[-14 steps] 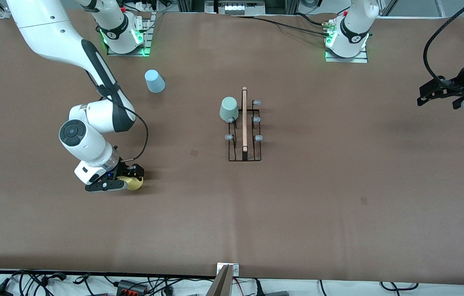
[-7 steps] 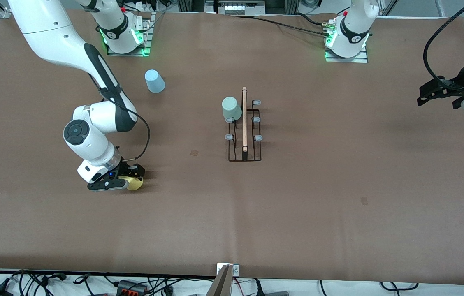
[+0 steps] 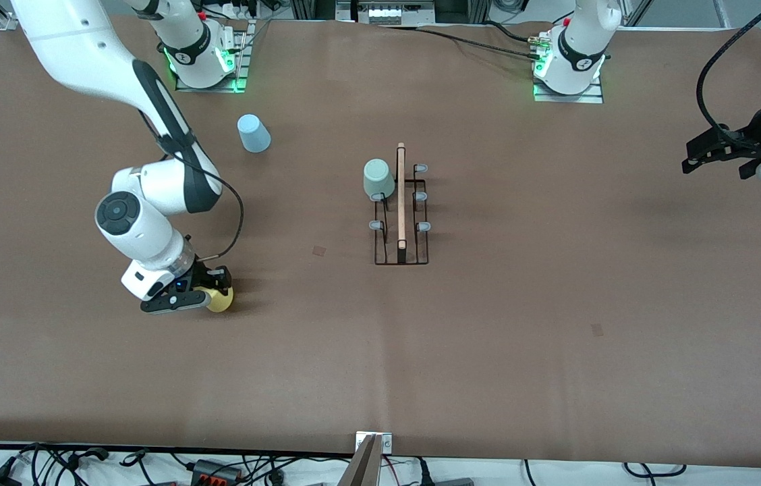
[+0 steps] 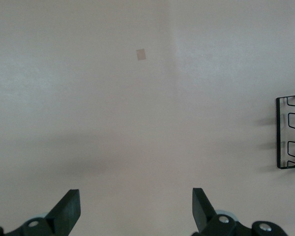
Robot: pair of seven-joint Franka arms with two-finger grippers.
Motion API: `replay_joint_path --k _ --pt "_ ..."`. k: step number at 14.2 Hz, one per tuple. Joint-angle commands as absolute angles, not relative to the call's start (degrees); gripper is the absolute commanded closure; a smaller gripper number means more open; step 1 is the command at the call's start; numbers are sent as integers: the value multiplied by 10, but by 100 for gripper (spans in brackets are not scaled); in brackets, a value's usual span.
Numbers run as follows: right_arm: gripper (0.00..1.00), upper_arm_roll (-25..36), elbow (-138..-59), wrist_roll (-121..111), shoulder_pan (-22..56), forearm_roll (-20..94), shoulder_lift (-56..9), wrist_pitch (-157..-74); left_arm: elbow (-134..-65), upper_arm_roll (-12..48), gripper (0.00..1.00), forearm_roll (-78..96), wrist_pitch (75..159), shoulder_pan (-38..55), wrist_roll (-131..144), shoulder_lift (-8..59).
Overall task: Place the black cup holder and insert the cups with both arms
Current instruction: 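Carry the yellow cup with the right gripper to the rack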
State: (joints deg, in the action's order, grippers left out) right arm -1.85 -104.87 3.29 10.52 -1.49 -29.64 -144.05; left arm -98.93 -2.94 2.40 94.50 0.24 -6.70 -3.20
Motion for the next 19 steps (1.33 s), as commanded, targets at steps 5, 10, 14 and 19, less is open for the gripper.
replay_joint_path --k 5,10,14,19 --pt "94 -16 -928 454 274 -13 -247 -1282 -975 -31 0 38 933 0 -62 -26" --pt "94 -16 -817 668 375 -18 -326 -1285 -975 -30 0 38 930 2 -62 -26" --pt "93 -21 -815 693 400 -18 -337 -1287 -975 -33 0 38 901 -1 -67 -27" --pt "91 -21 -830 686 408 -21 -339 -1277 -955 -29 0 36 885 7 -62 -24"
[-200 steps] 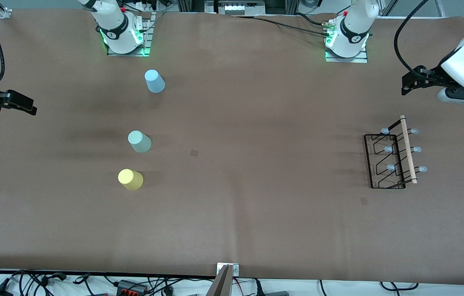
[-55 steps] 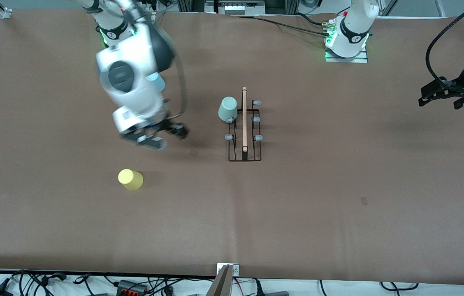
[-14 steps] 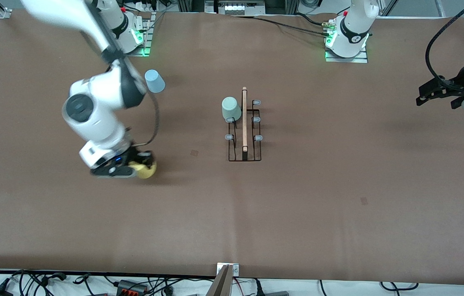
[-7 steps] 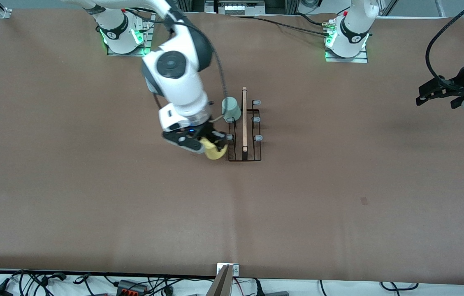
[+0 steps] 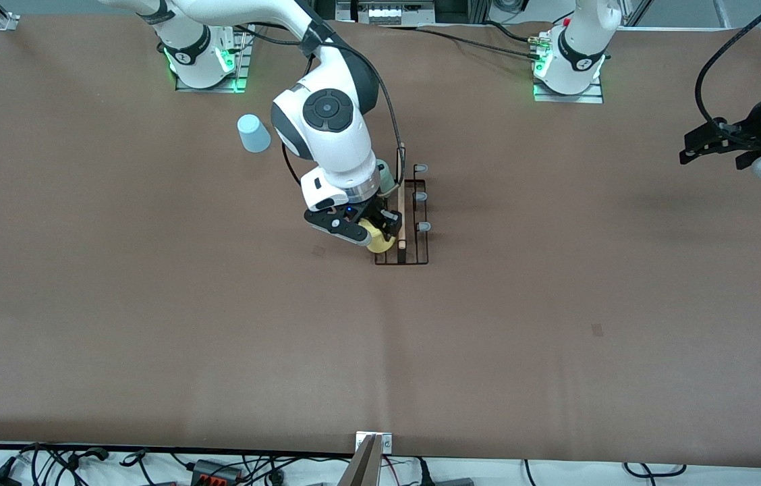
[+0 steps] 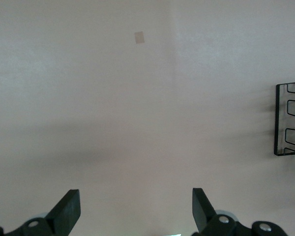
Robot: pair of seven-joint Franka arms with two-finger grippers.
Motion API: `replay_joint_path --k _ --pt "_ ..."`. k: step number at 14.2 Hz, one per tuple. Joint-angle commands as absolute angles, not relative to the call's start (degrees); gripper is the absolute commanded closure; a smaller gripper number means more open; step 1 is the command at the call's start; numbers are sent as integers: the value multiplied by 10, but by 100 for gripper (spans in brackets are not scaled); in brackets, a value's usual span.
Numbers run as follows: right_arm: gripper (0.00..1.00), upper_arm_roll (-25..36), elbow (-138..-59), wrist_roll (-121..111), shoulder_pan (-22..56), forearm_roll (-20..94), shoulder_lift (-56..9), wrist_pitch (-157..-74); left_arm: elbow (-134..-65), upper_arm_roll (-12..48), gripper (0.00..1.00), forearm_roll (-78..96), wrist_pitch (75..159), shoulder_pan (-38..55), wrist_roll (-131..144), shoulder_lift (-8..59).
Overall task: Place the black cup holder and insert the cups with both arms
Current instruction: 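Carry the yellow cup with the right gripper to the rack, then lower the yellow cup onto a rack peg with the right gripper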
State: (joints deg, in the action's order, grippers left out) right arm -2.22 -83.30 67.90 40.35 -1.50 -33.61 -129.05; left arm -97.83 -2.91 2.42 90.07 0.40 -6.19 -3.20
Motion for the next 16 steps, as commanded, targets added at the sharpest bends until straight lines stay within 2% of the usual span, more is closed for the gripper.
replay_joint_path --k 1,7,16 --pt "91 -21 -829 686 408 -20 -338 -1273 -956 -30 0 36 885 7 -62 -24" --pt "90 -22 -829 679 406 -17 -321 -1225 -956 -31 0 36 860 -1 -62 -23" --pt "90 -23 -846 687 415 -15 -334 -1244 -955 -31 0 36 859 -1 -69 -23"
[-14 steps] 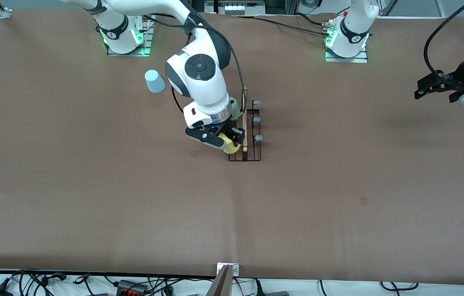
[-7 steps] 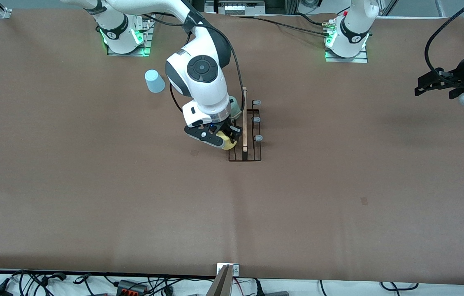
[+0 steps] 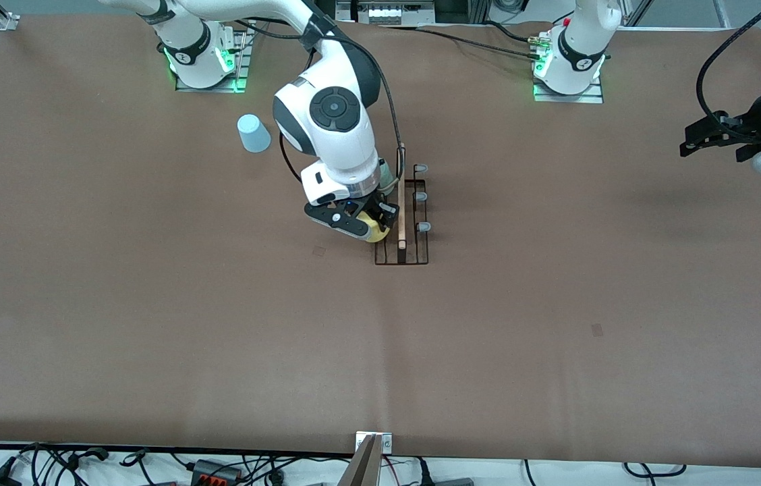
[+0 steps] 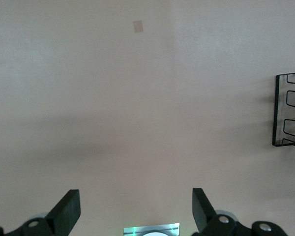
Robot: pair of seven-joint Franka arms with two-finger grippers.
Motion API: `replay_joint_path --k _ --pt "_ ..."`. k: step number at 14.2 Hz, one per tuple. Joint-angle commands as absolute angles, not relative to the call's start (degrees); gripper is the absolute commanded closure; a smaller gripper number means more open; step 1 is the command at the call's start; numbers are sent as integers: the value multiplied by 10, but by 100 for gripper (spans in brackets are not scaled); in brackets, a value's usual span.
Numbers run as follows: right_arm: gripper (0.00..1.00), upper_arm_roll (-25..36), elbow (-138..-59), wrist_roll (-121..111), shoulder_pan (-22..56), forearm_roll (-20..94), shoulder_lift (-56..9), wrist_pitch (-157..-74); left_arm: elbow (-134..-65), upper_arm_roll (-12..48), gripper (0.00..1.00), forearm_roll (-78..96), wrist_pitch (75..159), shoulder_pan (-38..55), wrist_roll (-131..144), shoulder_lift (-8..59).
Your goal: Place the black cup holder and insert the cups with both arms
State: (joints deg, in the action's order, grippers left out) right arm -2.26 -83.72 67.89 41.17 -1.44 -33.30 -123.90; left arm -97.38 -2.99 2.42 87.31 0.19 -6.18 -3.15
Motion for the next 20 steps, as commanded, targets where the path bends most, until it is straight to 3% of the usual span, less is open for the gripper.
replay_joint_path --k 1,3,4,5,8,11,15,20 --pt "90 -23 -847 686 415 -15 -336 -1249 -955 -31 0 36 859 -1 -69 -23" --pt "85 -23 -846 684 415 -18 -342 -1261 -955 -31 0 34 859 -1 -69 -23" --pt "59 -23 -846 683 415 -17 -345 -1268 -955 -31 0 33 859 -1 -69 -23" --pt "1 -22 -846 686 415 -16 -345 -1273 -955 -33 0 33 859 -2 -69 -23" --pt "0 -16 -844 653 405 -15 -329 -1262 -955 -33 0 33 859 -2 -70 -22" --pt "0 -16 -848 577 343 -14 -274 -1163 -955 -35 0 33 857 -2 -70 -23" --pt "0 -46 -895 440 171 -11 -153 -1044 -956 -37 0 33 857 -3 -71 -22" --pt "0 -87 -888 169 -44 -10 -83 -956 -956 -37 0 33 856 -7 -71 -22"
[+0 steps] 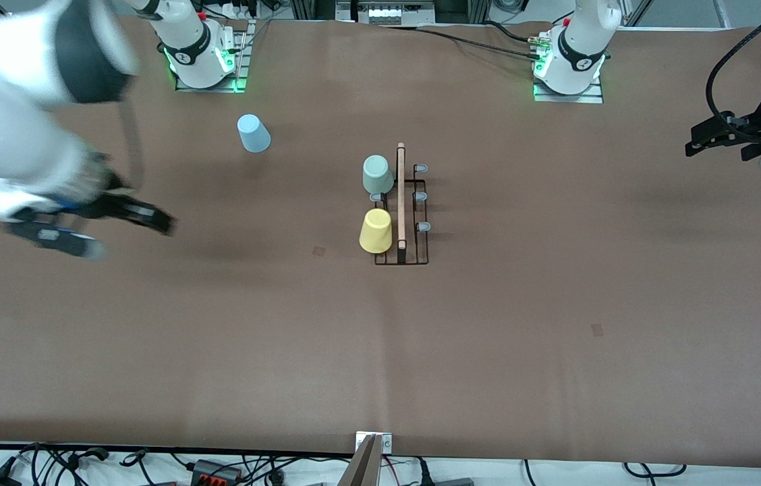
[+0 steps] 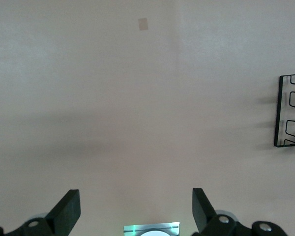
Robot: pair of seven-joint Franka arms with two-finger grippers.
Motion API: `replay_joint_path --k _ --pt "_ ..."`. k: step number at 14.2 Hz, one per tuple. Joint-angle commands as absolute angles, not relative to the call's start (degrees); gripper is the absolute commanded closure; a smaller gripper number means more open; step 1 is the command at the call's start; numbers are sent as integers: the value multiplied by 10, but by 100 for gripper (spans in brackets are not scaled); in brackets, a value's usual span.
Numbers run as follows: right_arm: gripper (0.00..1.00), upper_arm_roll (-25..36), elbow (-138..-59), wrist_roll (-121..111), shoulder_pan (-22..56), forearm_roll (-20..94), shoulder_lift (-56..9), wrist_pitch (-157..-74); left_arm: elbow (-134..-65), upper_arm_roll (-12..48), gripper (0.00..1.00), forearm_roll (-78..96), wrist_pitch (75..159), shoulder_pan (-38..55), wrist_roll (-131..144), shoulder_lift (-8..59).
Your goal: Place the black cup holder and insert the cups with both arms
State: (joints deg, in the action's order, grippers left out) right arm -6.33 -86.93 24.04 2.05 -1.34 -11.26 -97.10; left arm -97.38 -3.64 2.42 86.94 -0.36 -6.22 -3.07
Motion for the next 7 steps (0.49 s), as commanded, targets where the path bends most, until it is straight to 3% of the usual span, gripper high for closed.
replay_joint_path --k 1,6,7 --pt "0 -86 -880 141 -74 -9 -72 -948 -956 -36 0 33 856 -7 -70 -22" --pt "0 -48 -877 26 -117 -17 -46 -925 -956 -36 0 35 856 -7 -70 -22" --pt "0 -39 -875 32 -121 -3 -47 -880 -955 -35 0 35 856 -7 -70 -22"
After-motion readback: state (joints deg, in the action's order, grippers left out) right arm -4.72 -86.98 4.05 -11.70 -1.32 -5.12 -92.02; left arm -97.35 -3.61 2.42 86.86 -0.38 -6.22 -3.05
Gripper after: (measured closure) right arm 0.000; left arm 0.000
